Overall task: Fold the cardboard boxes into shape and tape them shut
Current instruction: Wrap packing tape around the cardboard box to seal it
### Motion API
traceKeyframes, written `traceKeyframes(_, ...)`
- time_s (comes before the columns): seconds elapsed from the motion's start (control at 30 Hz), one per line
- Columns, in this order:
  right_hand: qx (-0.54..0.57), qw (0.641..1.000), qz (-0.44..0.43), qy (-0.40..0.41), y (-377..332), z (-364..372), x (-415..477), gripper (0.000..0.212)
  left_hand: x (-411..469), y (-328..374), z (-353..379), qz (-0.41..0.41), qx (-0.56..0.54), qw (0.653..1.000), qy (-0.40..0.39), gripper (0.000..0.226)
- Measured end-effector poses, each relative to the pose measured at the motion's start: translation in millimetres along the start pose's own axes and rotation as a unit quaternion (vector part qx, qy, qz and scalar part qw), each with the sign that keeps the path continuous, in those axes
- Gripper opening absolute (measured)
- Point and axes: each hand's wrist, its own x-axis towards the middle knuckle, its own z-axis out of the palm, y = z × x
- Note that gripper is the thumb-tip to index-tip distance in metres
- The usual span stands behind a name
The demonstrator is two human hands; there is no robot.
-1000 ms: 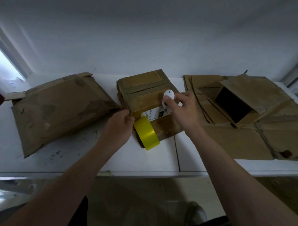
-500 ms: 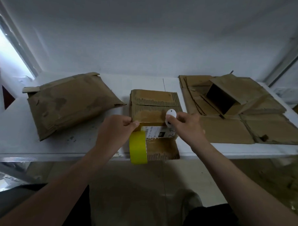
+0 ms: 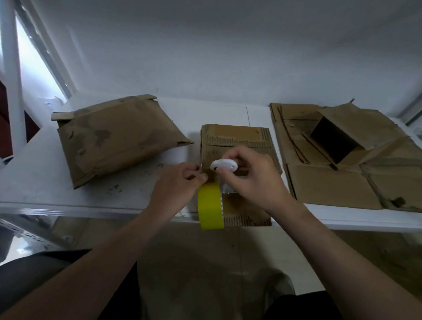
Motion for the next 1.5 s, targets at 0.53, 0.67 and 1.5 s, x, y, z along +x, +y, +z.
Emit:
traceKeyframes(0.53, -0.05, 0.997, -0.053, -0.018, 35, 22, -4, 0.015, -18, 3, 19, -0.165, -0.319, 0.92, -0.159, 0.028)
traceKeyframes(0.67, -0.049, 0.997, -0.06, -0.016, 38, 23, -4, 0.014, -20, 8, 15, -0.201, -0.298, 0.912, -0.198, 0.037)
traceKeyframes(1.5, 0.008, 0.994, -0.092, -0.057, 46, 13, 2, 0.013, -49, -8, 26, -0.192, -0.391, 0.892, -0.117, 0.039)
